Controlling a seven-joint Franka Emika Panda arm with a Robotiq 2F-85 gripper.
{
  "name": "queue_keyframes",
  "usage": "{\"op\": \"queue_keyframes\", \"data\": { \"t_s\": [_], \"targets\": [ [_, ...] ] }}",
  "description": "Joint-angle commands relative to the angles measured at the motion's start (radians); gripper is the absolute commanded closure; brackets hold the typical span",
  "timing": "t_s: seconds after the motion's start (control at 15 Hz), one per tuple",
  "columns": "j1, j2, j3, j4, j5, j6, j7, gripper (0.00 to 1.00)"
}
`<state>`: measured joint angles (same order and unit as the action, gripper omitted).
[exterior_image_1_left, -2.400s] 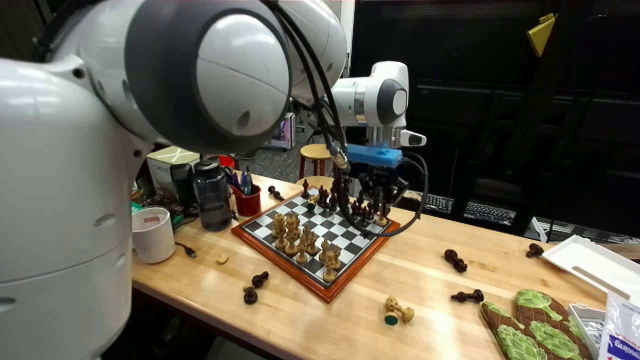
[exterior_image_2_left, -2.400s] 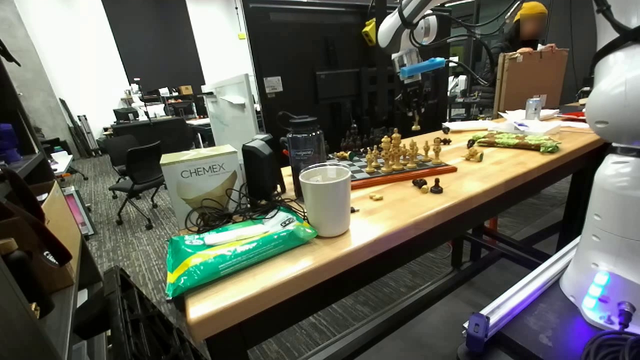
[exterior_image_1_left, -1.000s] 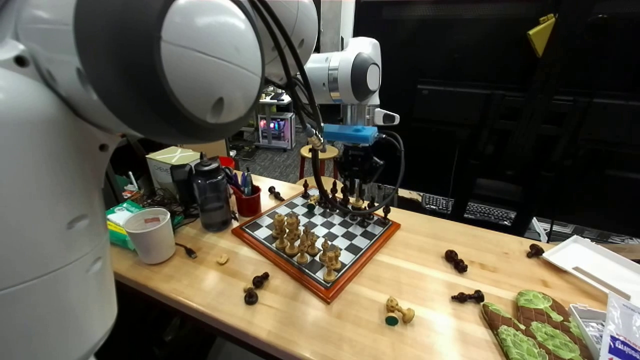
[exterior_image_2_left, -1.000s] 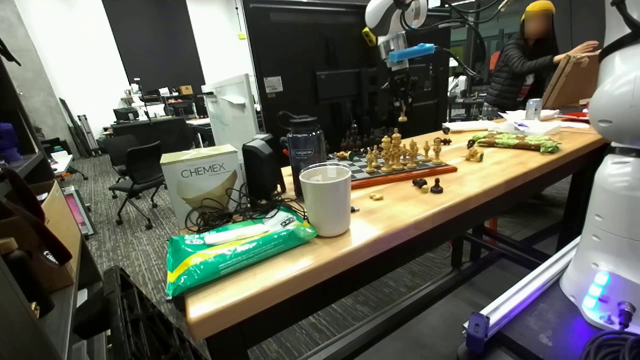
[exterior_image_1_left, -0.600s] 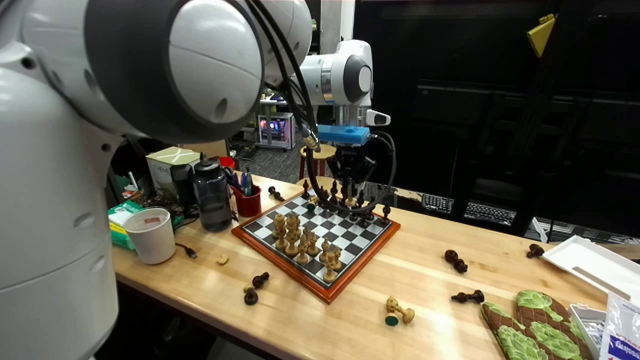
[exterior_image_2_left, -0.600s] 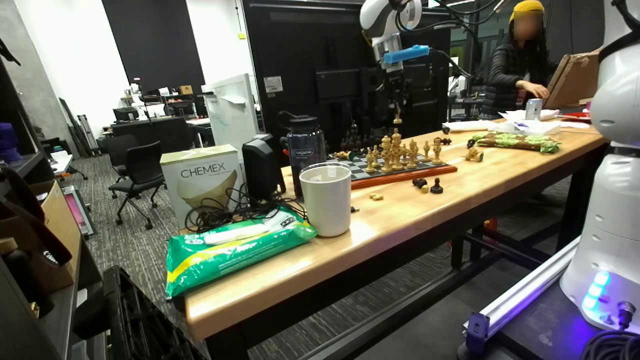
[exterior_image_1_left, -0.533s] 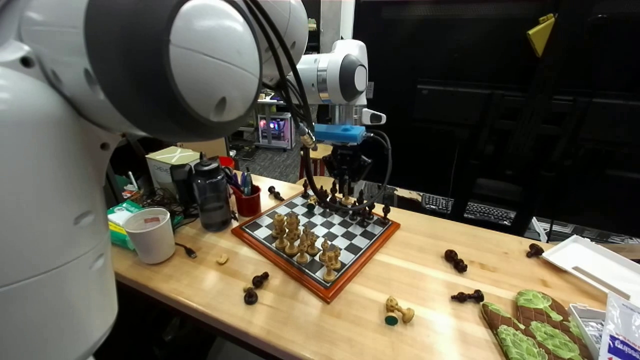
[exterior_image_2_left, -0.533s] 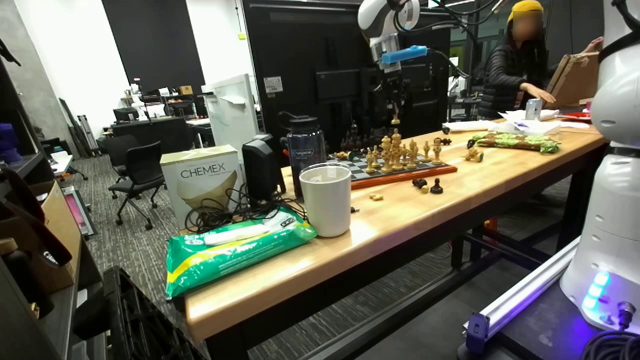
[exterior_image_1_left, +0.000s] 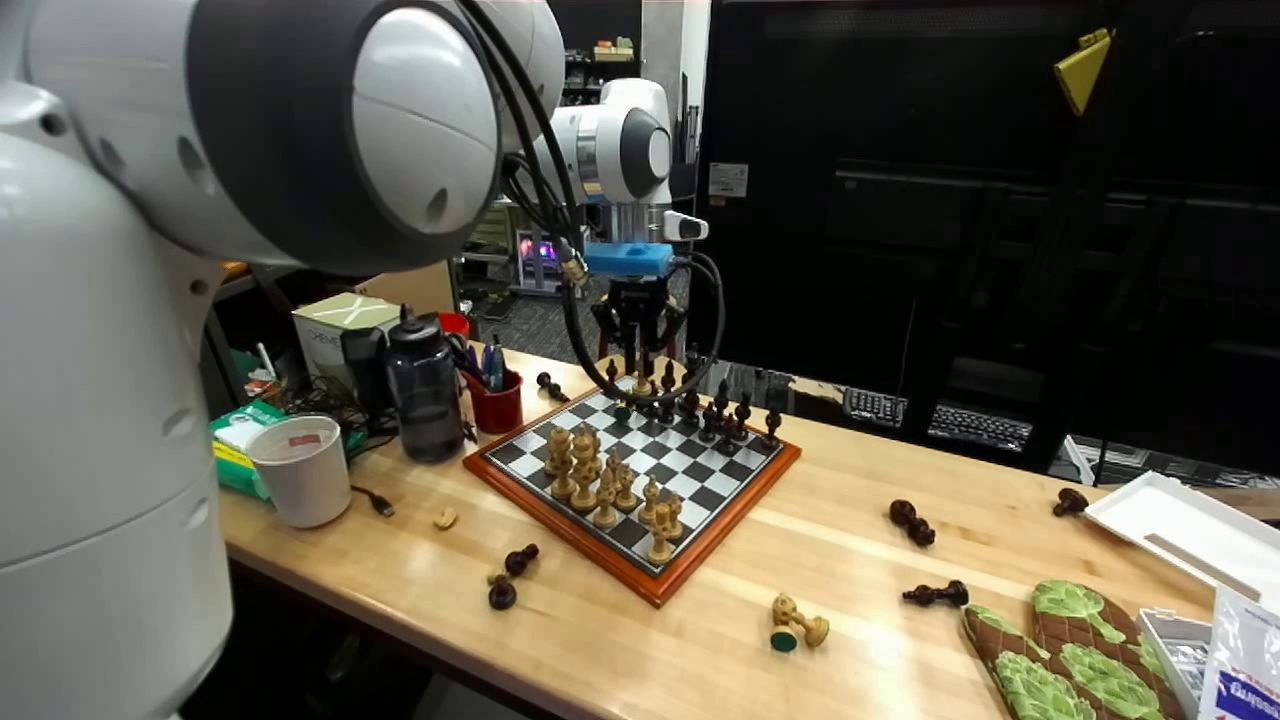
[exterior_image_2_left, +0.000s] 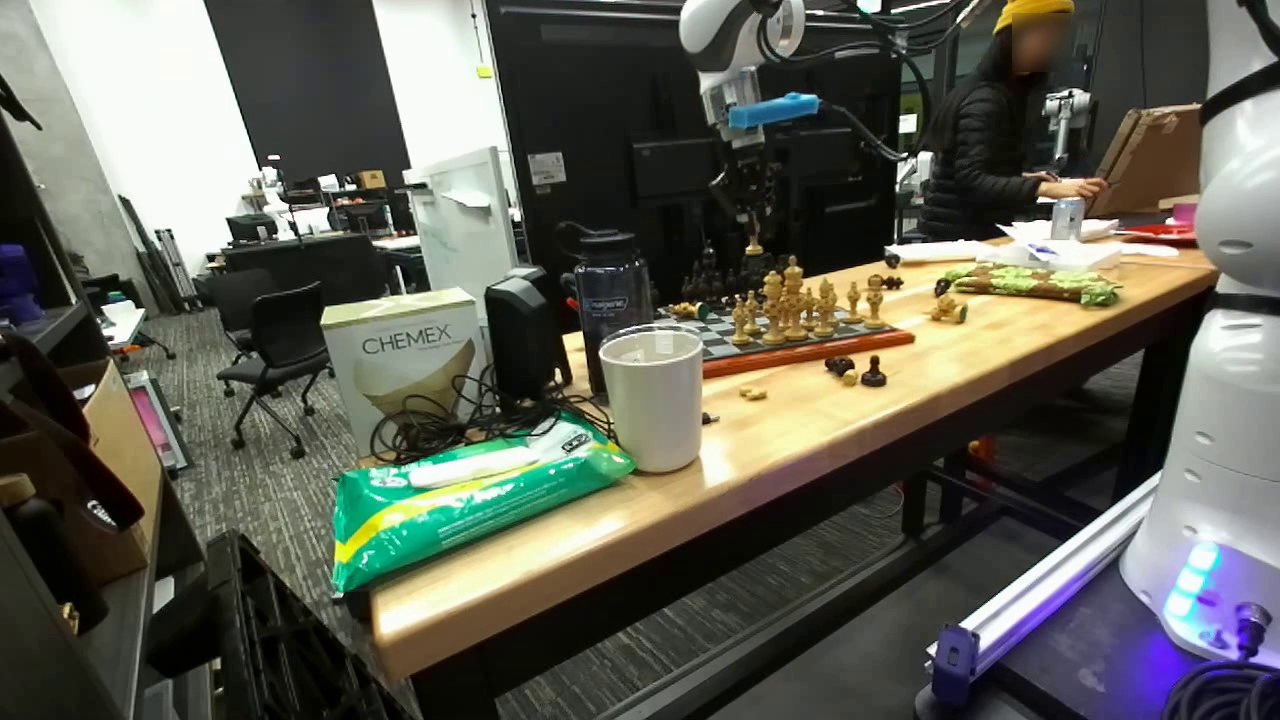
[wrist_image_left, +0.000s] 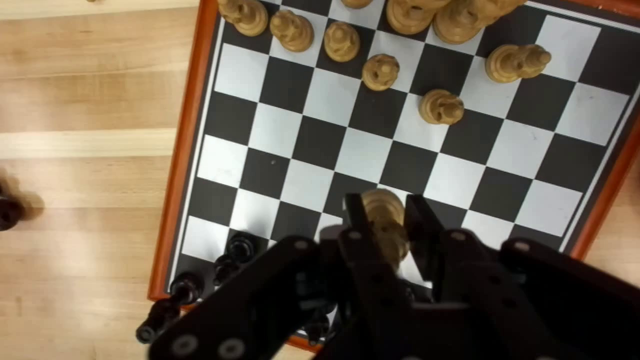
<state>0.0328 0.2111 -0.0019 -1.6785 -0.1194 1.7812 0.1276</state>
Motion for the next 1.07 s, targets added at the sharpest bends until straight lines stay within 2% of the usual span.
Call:
{"op": "queue_keyframes", "data": {
  "t_s": [0.0, 0.53, 1.0],
  "targets": [
    [0.024, -0.018, 0.025, -0.035, -0.008, 0.035, -0.023, 0.94],
    [0.047, -0.004, 0.065, -0.095, 0.013, 0.134, -0.070, 0.94],
    [0.067, 0.018, 0.096, -0.113, 0.022, 0.144, -0.116, 0.94]
  ]
}}
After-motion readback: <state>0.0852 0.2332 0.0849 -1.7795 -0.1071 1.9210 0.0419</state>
